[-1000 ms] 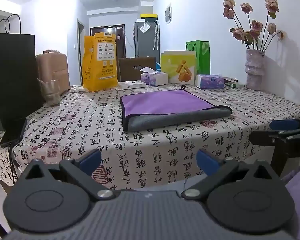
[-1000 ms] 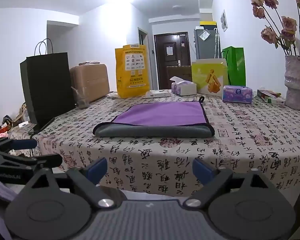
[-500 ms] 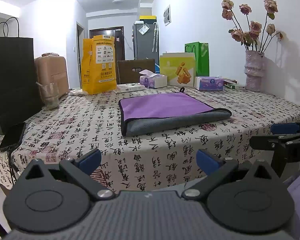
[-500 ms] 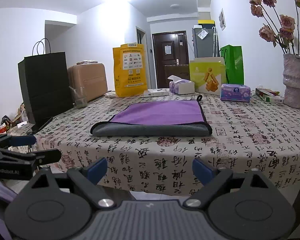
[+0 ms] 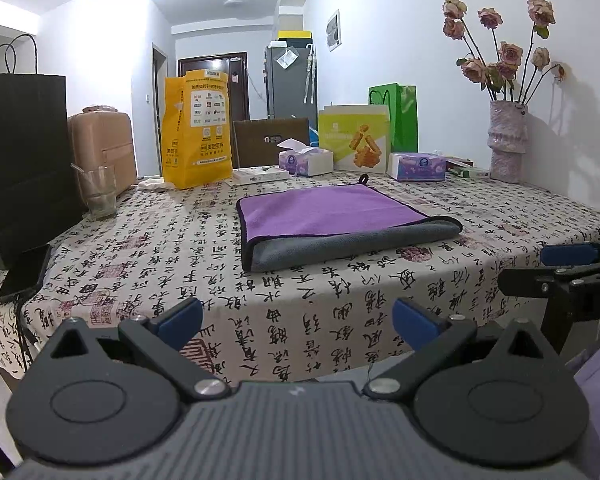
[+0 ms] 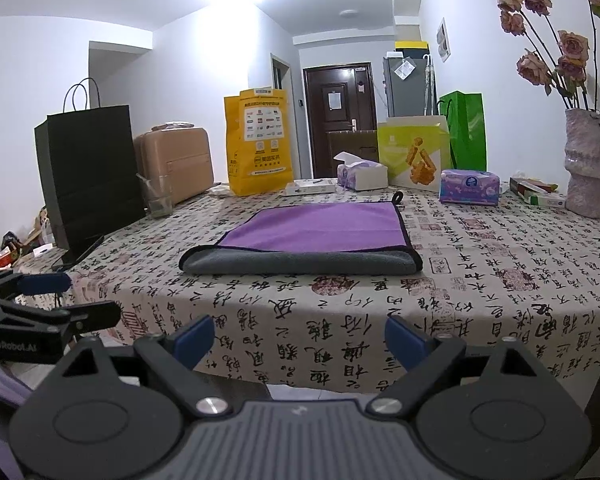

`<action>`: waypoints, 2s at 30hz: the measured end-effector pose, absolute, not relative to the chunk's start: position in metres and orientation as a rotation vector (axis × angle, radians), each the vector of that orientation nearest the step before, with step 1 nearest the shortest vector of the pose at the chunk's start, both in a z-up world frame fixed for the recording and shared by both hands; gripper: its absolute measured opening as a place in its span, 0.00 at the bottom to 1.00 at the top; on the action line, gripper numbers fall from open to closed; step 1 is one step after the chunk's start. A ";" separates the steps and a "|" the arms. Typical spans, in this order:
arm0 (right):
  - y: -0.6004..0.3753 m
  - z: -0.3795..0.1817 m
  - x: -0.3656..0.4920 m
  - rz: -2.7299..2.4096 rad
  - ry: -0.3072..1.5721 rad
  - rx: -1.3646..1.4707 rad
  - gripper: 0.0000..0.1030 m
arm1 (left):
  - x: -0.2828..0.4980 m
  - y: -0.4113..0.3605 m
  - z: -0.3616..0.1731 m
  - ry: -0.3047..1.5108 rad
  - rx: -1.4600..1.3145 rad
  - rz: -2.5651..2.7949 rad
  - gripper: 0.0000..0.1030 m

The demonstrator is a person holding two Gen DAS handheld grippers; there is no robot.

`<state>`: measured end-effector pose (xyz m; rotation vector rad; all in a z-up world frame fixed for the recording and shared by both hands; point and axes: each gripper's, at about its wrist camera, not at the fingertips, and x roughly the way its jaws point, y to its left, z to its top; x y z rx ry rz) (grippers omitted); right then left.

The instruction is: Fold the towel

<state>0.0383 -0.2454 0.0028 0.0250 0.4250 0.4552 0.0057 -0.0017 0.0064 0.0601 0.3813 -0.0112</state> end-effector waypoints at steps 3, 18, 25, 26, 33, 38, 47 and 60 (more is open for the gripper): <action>-0.245 0.003 0.038 0.456 0.425 0.025 0.89 | 0.006 -0.002 0.006 0.382 0.060 -0.012 1.00; -0.243 0.004 0.037 0.464 0.425 0.028 0.89 | 0.004 -0.006 0.006 0.380 0.059 -0.013 1.00; -0.243 0.004 0.039 0.464 0.422 0.032 0.89 | 0.003 -0.006 0.007 0.379 0.061 -0.013 1.00; -0.242 0.004 0.038 0.466 0.422 0.032 0.89 | 0.003 -0.006 0.008 0.378 0.061 -0.013 1.00; -0.244 0.003 0.037 0.465 0.426 0.036 0.89 | 0.003 -0.006 0.008 0.380 0.059 -0.018 1.00; -0.242 0.003 0.036 0.467 0.427 0.036 0.90 | 0.003 -0.006 0.009 0.379 0.056 -0.016 1.00; -0.243 0.002 0.035 0.465 0.426 0.039 0.90 | 0.002 -0.006 0.010 0.379 0.055 -0.020 1.00; -0.245 -0.001 0.043 0.451 0.433 0.039 0.89 | 0.011 -0.001 0.008 0.398 0.057 -0.007 1.00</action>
